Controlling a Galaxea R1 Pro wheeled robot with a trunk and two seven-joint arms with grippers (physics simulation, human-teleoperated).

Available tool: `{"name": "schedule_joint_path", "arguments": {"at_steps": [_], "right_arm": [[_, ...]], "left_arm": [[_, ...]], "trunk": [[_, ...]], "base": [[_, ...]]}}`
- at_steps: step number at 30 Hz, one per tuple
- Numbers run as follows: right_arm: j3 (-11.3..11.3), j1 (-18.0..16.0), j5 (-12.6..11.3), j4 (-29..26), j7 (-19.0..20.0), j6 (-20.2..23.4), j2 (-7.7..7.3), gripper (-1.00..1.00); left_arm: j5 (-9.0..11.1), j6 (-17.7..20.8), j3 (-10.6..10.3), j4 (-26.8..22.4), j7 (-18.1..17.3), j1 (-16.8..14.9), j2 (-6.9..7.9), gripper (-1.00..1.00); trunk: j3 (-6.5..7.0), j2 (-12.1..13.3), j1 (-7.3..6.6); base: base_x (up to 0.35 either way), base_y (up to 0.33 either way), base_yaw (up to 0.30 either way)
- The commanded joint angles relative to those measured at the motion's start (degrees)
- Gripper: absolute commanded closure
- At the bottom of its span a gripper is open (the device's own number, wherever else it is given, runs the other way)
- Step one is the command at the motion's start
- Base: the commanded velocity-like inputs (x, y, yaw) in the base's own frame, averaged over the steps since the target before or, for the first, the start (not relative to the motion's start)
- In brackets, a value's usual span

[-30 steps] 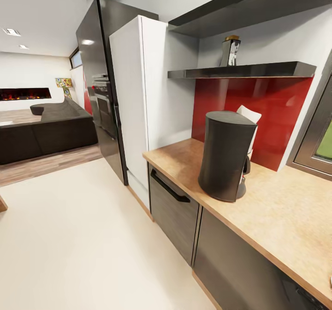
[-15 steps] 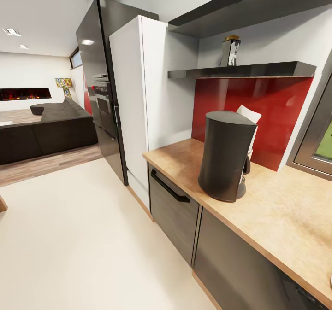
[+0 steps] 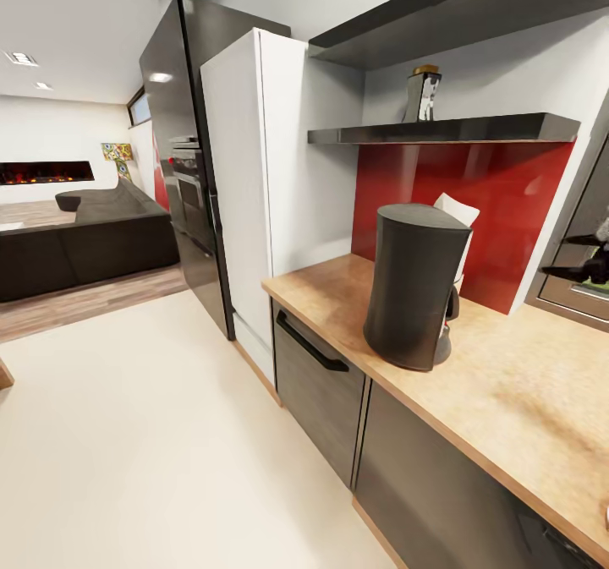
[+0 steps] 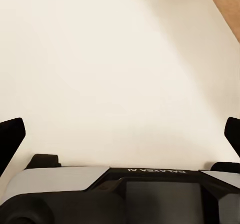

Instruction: Set up a coffee station on the kitchen countertop: keep the coffee maker on the countertop, move the bottle of coffee from the kitchen shelf to the counter next to the coffee maker, place a paper coffee filter on top of the coffee maker, put the saucer next to the coffee maker with the coffee cup on the saucer, and place the electric kettle next to the coffee maker.

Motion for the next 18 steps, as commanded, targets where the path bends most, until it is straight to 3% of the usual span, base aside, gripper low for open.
{"name": "schedule_joint_path", "arguments": {"at_steps": [1, 3, 9, 13, 15, 16, 18], "right_arm": [[-0.13, -0.12, 0.19, 0.17, 0.99, -0.30, 0.13, -1.00], [-0.14, -0.10, 0.21, 0.11, 3.84, -0.34, 0.43, -1.00], [-0.14, -0.09, 0.23, -0.01, 5.93, -0.66, 1.08, -1.00], [-0.14, -0.06, 0.44, -0.79, 6.07, -2.54, 3.71, -1.00], [-0.14, 0.49, 0.65, -1.71, 4.01, -3.57, 5.08, -1.00], [-0.14, 3.92, 0.77, -7.42, -1.32, -4.19, 5.78, -1.00], [-0.55, 10.64, 0.81, -21.08, -6.09, 0.21, 5.55, -1.00]], "left_arm": [[0.18, -0.06, 0.18, -0.08, -0.04, 0.02, -0.04, -1.00], [0.18, -0.04, 0.18, -0.06, -0.04, 0.02, -0.07, -1.00], [0.18, -0.03, 0.18, -0.06, -0.04, 0.02, -0.07, -1.00], [0.18, -0.03, 0.18, -0.07, -0.04, 0.02, -0.07, -1.00], [0.18, -0.03, 0.18, -0.08, -0.04, 0.02, -0.04, -1.00], [0.18, -0.04, 0.18, -0.08, -0.04, 0.02, -0.08, -1.00], [0.18, -0.05, 0.18, -0.08, -0.04, 0.02, -0.10, -1.00]], "trunk": [[-0.06, -0.04, 0.01], [-0.06, -0.04, 0.01], [-0.06, -0.04, 0.01], [-0.06, -0.04, 0.01], [-0.06, -0.04, 0.01], [-0.06, -0.04, 0.01], [-0.06, -0.04, 0.01]], "base": [[0.000, 0.000, 0.000], [0.000, 0.000, 0.000], [0.000, 0.000, 0.000], [0.000, 0.000, 0.000], [0.000, 0.000, 0.000], [0.000, 0.000, 0.000], [0.000, 0.000, 0.000]]}}
